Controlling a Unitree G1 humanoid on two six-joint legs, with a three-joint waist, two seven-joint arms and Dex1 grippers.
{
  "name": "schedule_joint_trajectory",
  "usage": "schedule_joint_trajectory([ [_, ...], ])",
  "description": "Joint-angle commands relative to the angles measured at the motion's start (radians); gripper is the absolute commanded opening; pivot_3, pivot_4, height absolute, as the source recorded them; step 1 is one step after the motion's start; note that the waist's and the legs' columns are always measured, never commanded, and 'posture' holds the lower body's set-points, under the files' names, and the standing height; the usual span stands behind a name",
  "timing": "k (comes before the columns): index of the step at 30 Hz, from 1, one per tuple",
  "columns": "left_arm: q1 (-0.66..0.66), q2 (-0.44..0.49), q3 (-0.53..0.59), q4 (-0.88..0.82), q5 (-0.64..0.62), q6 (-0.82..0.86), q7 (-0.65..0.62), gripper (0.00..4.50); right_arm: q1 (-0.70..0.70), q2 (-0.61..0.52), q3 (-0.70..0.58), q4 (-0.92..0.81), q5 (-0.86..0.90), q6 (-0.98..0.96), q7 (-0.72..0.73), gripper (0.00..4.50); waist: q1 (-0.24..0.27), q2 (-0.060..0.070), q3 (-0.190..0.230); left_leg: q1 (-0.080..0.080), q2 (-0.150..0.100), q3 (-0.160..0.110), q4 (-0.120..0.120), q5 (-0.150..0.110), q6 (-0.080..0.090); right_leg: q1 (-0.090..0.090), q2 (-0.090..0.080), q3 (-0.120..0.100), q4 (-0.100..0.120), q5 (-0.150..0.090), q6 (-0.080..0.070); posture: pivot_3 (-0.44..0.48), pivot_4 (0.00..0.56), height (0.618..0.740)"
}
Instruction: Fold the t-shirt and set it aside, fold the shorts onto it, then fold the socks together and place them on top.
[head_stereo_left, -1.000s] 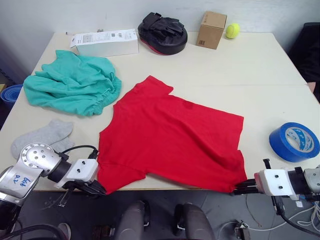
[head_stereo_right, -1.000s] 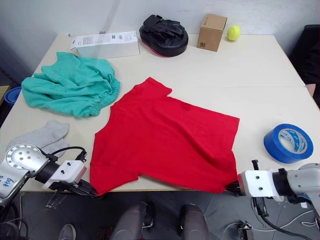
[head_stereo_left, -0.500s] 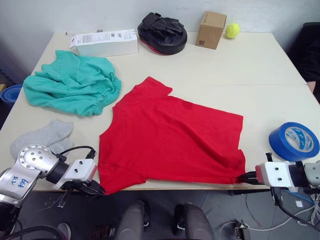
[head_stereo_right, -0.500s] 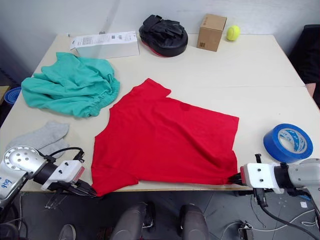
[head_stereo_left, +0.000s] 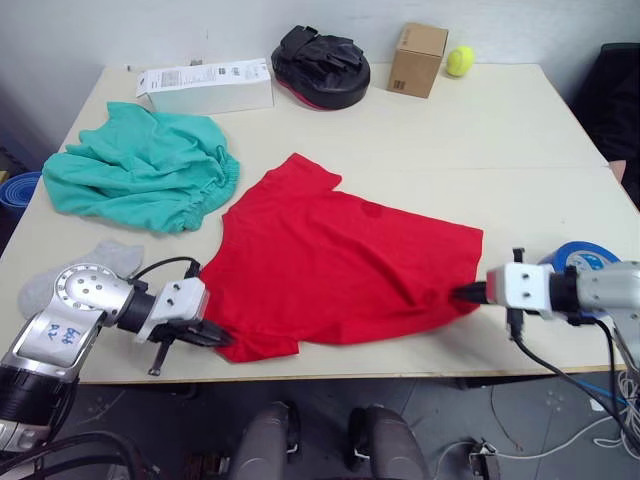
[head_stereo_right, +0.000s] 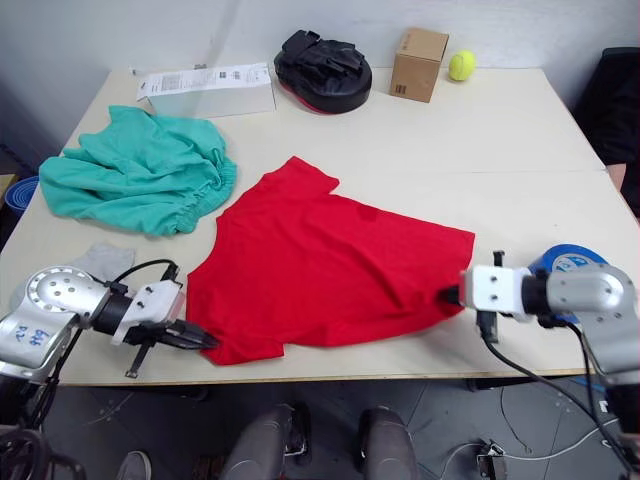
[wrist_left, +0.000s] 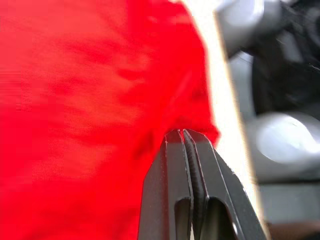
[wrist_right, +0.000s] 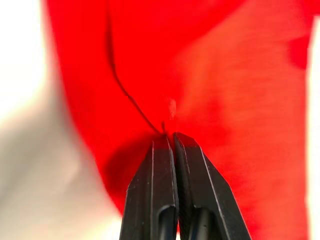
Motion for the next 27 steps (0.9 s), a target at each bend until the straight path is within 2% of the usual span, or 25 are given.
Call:
schedule_joint_trajectory([
  [1,-0.082,-0.023,0.038,0.029,-0.014,0.042,0.046,0.0,-0.09,0.009,0.012,0.062,-0.03,-0.038,-0.039,0.02,0.002,0.0,0.0,0.0,0.0,0.0,0.0,0.0,0.0,0.0,0.0,0.0,0.0,0.0,0.0,0.0,0.15,0.74],
  [5,-0.213,-0.055,0.031,0.105,0.014,0.041,0.079,0.0,-0.211,0.029,0.046,0.163,-0.077,-0.077,-0.075,0.02,0.0,0.0,0.0,-0.001,0.0,0.0,0.003,0.0,0.001,0.0,0.001,0.0,0.0,0.0,0.0,0.0,0.15,0.74],
  [14,-0.45,-0.16,0.041,0.317,0.074,-0.045,0.186,0.0,-0.47,0.106,0.078,0.391,-0.243,-0.147,-0.351,0.02,-0.003,0.0,0.0,-0.005,0.0,0.0,0.008,0.0,0.001,-0.003,0.001,0.0,0.008,0.0,0.0,0.0,0.15,0.74],
  [20,-0.556,-0.205,0.054,0.407,0.101,-0.109,0.26,0.0,-0.61,0.142,0.08,0.515,-0.294,-0.17,-0.481,0.02,-0.002,0.0,0.0,-0.009,0.001,-0.001,0.011,0.001,0.001,-0.005,0.002,-0.001,0.009,0.0,0.0,0.0,0.15,0.74],
  [25,-0.697,-0.262,0.087,0.565,0.128,-0.197,0.378,0.0,-0.754,0.167,0.109,0.66,-0.37,-0.212,-0.612,0.02,-0.003,0.0,0.0,-0.017,0.0,-0.001,0.013,0.002,0.002,-0.013,0.002,-0.001,0.012,0.0,0.0,0.0,0.15,0.74],
  [27,-0.8,-0.285,0.101,0.667,0.16,-0.285,0.459,0.0,-0.854,0.179,0.123,0.762,-0.418,-0.23,-0.719,0.02,-0.004,0.0,0.0,-0.018,0.0,0.0,0.013,0.002,0.003,-0.014,0.002,-0.002,0.014,0.0,0.0,0.0,0.15,0.74],
])
